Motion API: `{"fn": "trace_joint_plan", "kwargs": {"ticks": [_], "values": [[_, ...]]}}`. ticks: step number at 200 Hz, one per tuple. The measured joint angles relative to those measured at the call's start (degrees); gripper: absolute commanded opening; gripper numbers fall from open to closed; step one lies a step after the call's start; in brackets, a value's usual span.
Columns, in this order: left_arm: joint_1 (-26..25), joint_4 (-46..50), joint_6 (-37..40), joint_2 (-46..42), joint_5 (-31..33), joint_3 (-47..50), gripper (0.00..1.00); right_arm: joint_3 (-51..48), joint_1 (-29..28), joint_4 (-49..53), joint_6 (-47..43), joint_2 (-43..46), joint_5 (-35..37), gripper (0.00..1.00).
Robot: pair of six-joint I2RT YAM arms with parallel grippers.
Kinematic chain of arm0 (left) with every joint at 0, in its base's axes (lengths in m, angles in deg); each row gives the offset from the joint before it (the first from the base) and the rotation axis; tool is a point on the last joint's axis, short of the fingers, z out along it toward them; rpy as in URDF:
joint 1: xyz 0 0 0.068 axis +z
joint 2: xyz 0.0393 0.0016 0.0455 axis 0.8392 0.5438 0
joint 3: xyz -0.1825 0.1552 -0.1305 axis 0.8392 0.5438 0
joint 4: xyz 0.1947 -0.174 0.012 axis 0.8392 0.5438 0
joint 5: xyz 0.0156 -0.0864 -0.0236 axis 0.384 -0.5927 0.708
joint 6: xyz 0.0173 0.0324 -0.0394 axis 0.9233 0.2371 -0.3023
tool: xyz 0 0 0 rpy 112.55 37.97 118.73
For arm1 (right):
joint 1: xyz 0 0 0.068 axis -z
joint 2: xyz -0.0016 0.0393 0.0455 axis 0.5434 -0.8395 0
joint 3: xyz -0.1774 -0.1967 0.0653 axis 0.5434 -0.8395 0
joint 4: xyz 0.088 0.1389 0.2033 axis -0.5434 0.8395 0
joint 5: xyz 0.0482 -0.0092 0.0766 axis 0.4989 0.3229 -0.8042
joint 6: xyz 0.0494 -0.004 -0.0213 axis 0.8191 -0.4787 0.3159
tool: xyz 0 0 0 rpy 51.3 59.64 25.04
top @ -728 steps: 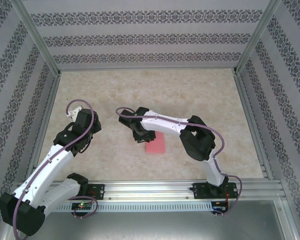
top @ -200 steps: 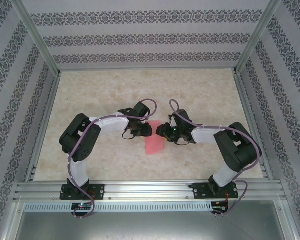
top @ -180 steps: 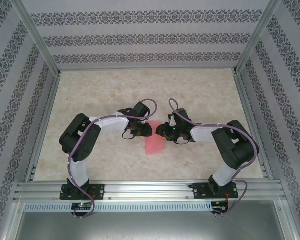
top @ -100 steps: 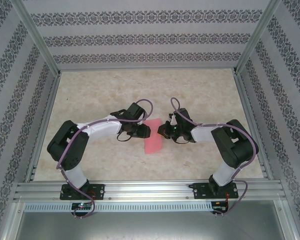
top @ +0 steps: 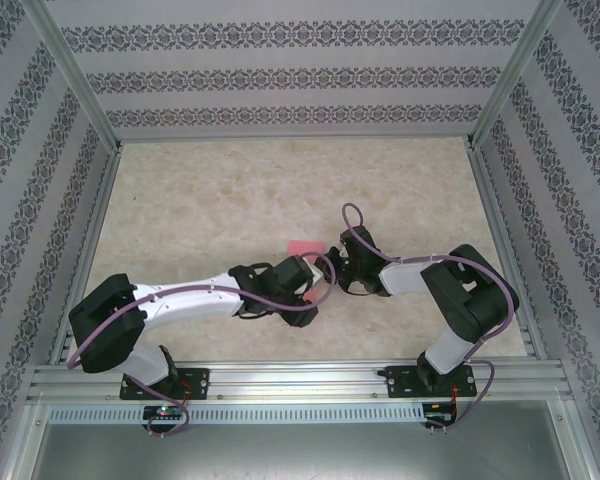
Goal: Fold a paper plane with a square sheet of paper (pick it up from the middle)
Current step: Third fold the triangle at the center of the table.
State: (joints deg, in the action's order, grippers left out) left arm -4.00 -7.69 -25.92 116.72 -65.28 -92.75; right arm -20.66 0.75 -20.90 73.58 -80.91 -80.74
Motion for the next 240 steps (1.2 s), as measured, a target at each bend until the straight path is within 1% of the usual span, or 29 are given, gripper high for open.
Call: {"fn": "trace_joint_plan", "kwargs": {"ticks": [31,50,91,107,130,147,161,176,199,216,226,240], "values": [[-3.8,0.0,1.1,0.5,5.7,0.3,0.64,0.0,-0.1,-0.3,0.3,0.0,0.3,0.07],[-5.4,0.0,1.7,2.6,9.2,-0.3,0.65,0.0,-0.1,-0.3,0.3,0.0,0.3,0.07],[-7.0,0.0,2.7,8.7,15.8,-3.3,0.64,0.0,-0.1,-0.2,0.3,0.0,0.3,0.08],[-7.3,-0.1,2.9,9.9,17.6,-4.3,0.61,0.0,-0.1,-0.2,0.3,0.0,0.3,0.08],[-7.3,-0.3,3.2,10.1,19.2,-4.9,0.5,0.0,-0.1,-0.2,0.3,0.0,0.3,0.09],[-7.3,-0.6,3.4,10.1,20.1,-5.0,0.38,0.0,-0.1,-0.1,0.3,0.0,0.3,0.1],[-7.3,-0.6,3.5,10.1,20.8,-5.0,0.32,0.0,-0.1,0.0,0.2,0.0,0.3,0.11],[-7.3,-0.8,3.5,10.0,21.3,-5.0,0.23,0.0,-0.1,0.3,0.2,0.0,0.3,0.11],[-7.3,-0.9,4.0,9.2,22.1,-5.0,0.11,0.0,-0.1,0.9,0.0,0.0,0.3,0.13],[-7.3,-0.9,4.0,8.3,22.4,-4.9,0.04,0.0,-0.1,1.3,-0.2,0.1,0.3,0.15],[-7.3,-0.9,4.2,8.0,22.6,-4.9,0.02,0.0,-0.1,1.4,-0.2,0.2,0.3,0.16],[-7.3,-0.9,4.2,7.9,22.6,-4.9,0.0,0.0,-0.1,2.0,-0.4,0.6,0.3,0.2]]}}
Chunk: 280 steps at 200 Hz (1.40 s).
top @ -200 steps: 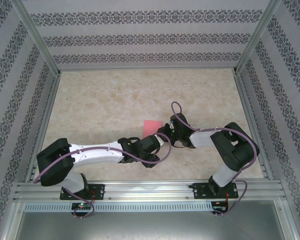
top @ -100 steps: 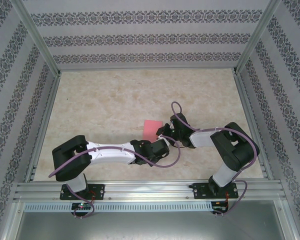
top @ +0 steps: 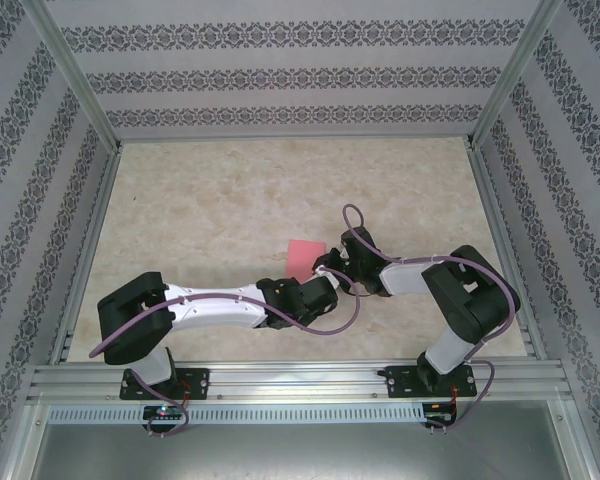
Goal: Fold a paper plane with a square sheet of paper (pick it up from the middle)
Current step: Third fold the triangle at the center of the table.
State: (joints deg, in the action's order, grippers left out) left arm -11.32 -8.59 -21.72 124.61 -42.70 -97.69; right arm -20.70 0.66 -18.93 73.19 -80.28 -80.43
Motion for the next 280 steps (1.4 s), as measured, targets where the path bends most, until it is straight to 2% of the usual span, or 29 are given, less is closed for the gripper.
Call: {"fn": "trace_joint_plan", "kwargs": {"ticks": [33,58,75,108,147,194,243,280], "values": [[0.3,0.0,0.1,-0.1,-1.1,0.1,0.0,0.0,0.5,3.1,-1.9,2.7,0.0,0.33],[1.7,-0.5,0.1,-1.3,-4.5,1.4,0.0,0.2,1.8,8.6,-4.7,7.8,1.4,0.35],[3.8,-0.5,0.1,-2.7,-8.1,2.6,0.0,1.4,2.7,12.6,-7.3,10.6,2.5,0.3],[8.5,-2.3,0.1,-4.8,-16.0,3.9,0.0,5.5,2.8,15.9,-11.0,11.0,2.5,0.14],[13.4,-3.5,0.1,-5.3,-24.4,5.3,0.0,12.7,2.6,17.4,-13.9,4.3,0.5,0.1],[16.7,-3.6,0.2,-5.3,-31.5,5.8,0.0,19.7,2.2,21.7,-17.9,-5.6,-0.7,0.09],[19.3,-4.1,0.5,-4.7,-36.8,5.8,0.0,26.1,1.1,28.0,-22.4,-12.9,-0.1,0.07],[21.7,-4.1,0.7,-3.1,-39.9,5.8,0.0,29.2,0.1,33.2,-26.0,-14.6,2.2,0.06]]}}
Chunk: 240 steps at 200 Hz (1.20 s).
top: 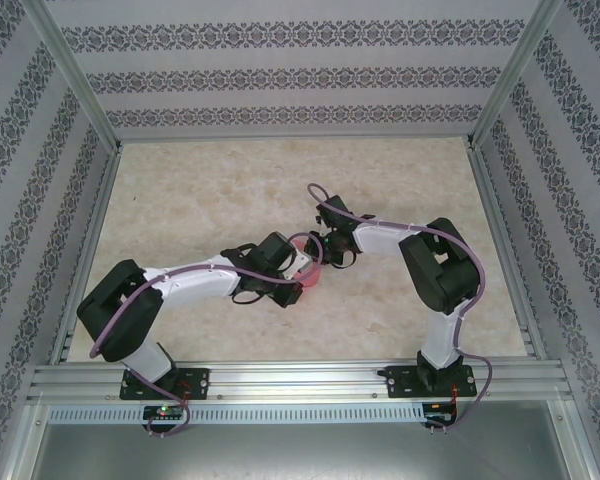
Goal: Fold a paper plane with a square sheet of paper (pick it up from the middle)
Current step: Third fold the triangle at the center of the table.
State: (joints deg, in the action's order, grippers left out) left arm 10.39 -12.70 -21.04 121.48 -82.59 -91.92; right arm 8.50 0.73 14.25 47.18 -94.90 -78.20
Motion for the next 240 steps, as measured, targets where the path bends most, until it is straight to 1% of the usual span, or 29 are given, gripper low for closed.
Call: {"fn": "trace_joint_plan", "kwargs": {"ticks": [68,162,240], "values": [[5.4,0.1,0.3,3.8,-4.2,-2.3,0.01,1.3,-0.5,2.3,-3.7,-0.4,1.2,0.06],[7.3,0.3,1.7,6.3,-4.1,-4.4,0.04,1.3,-0.5,2.4,-4.8,-0.4,1.2,0.06],[7.6,0.3,1.9,8.9,-3.5,-4.6,0.05,1.3,-0.5,2.4,-4.9,-0.4,1.2,0.07]]}}
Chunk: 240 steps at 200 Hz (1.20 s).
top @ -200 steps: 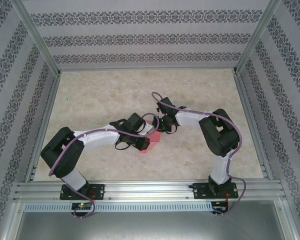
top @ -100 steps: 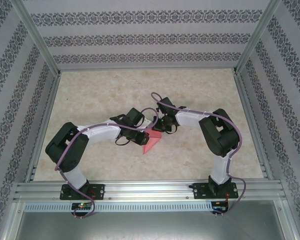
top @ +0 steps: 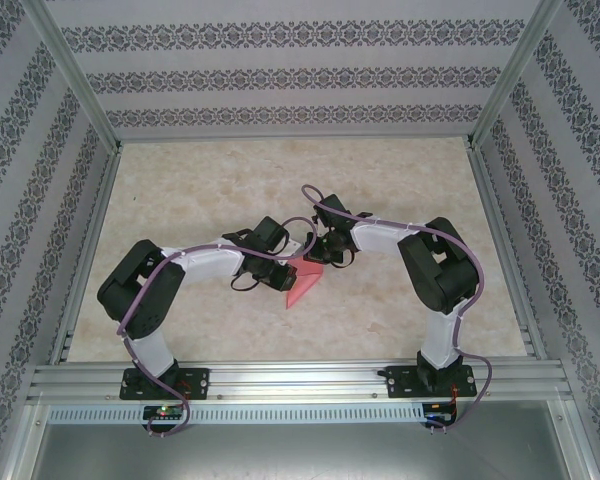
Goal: Fold a paper plane with a square sheet of paper (pick it up from the middle)
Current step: Third fold the triangle at the center of the table.
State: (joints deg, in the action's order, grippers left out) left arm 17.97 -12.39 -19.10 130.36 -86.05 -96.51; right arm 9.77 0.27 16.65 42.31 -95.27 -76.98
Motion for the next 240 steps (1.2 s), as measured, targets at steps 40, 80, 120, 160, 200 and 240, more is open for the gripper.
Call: {"fn": "trace_joint_plan", "kwargs": {"ticks": [40,80,120,160,200,240], "values": [[0.0,0.0,0.0,0.2,1.2,0.0,0.06,0.0,0.0,0.0,0.2,0.0,0.0,0.07],[0.0,0.0,0.0,0.2,2.1,0.0,0.07,0.0,0.0,0.0,0.2,0.0,0.0,0.07],[0.0,0.0,0.0,0.8,2.2,0.0,0.07,0.0,0.0,0.0,0.2,0.0,0.0,0.08],[0.0,0.0,0.0,1.1,2.2,0.0,0.08,0.0,0.0,0.0,0.2,0.0,0.0,0.08],[0.0,-0.5,0.0,1.0,2.2,0.3,0.08,0.0,0.0,0.0,0.4,0.0,0.0,0.08],[0.1,-0.7,0.0,1.0,2.0,0.5,0.08,-0.2,0.0,-0.4,1.9,0.1,0.0,0.11]]}}
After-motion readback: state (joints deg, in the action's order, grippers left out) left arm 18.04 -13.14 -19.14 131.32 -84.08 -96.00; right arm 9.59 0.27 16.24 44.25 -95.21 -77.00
